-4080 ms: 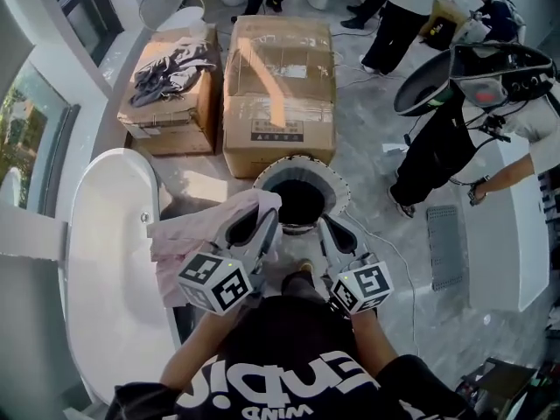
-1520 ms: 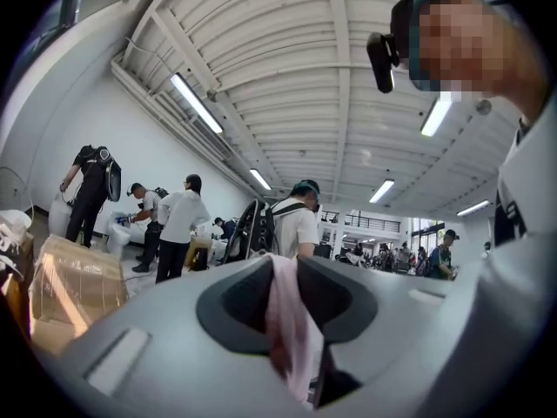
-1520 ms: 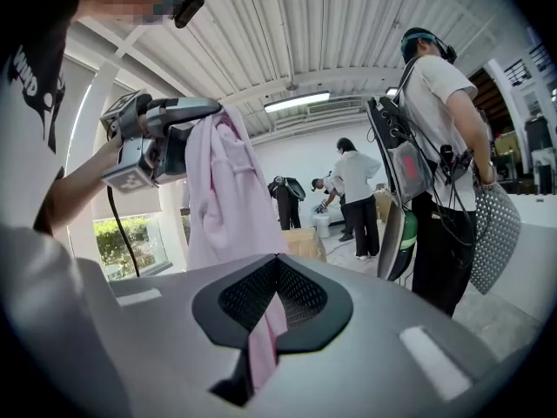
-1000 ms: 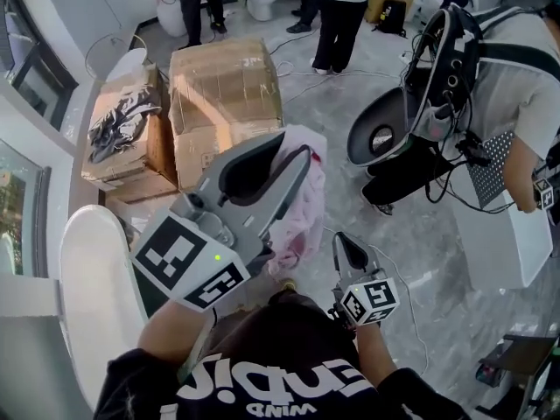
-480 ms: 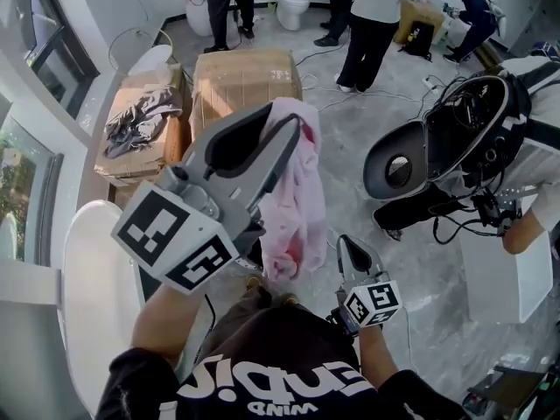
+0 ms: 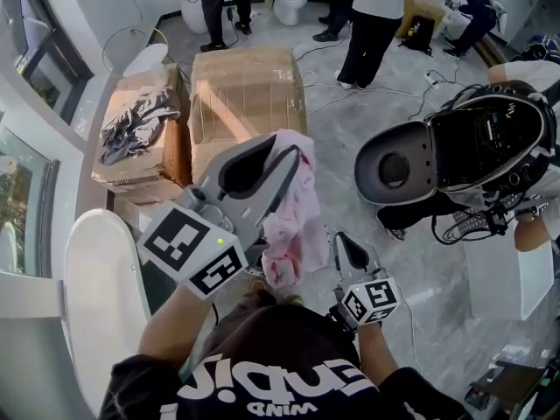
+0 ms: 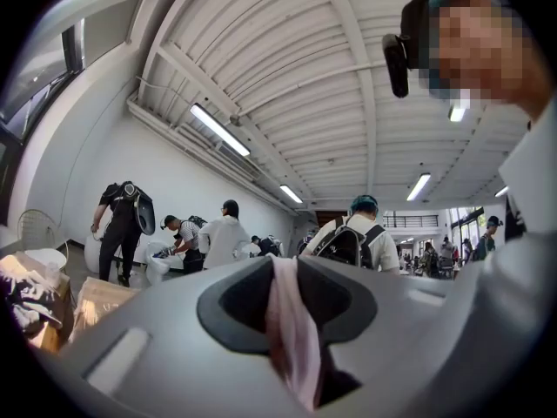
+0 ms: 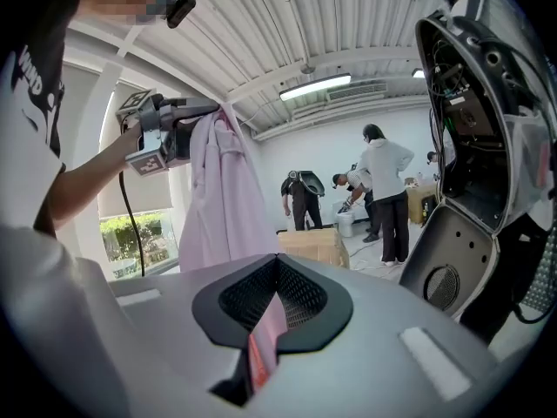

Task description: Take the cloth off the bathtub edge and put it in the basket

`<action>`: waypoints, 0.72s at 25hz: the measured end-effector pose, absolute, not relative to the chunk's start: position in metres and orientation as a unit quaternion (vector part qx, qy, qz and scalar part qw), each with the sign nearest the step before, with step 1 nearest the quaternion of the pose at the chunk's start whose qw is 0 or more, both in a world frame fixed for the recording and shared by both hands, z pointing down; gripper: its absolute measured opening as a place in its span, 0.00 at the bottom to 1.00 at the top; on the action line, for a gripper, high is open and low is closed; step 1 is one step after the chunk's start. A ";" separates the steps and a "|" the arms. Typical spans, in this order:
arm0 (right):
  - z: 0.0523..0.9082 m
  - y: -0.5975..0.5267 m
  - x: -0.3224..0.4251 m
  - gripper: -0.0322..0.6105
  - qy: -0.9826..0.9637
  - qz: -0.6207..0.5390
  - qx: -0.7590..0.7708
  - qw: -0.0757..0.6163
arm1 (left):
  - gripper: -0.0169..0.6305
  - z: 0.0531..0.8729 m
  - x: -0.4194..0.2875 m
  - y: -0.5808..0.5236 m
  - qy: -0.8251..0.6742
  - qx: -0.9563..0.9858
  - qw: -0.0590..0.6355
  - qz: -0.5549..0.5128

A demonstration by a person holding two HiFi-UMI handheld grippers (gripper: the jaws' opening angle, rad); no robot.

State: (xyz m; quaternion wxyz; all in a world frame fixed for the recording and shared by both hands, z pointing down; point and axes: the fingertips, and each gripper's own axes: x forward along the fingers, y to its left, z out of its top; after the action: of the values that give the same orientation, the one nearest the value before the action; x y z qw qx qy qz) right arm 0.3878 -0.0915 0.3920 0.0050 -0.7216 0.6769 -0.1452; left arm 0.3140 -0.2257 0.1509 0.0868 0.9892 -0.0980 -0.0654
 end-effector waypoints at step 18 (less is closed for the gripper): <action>0.417 -0.110 0.395 0.06 0.676 -0.173 -0.717 -0.010 | 0.16 0.270 0.325 -0.249 -0.120 0.981 0.153 0.017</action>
State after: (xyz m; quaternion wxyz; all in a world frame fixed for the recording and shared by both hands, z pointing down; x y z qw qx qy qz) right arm 0.3948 -0.1101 0.4165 -0.0095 -0.7167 0.6756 -0.1726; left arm 0.3248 -0.2490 0.2696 0.1531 0.9808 -0.1196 0.0173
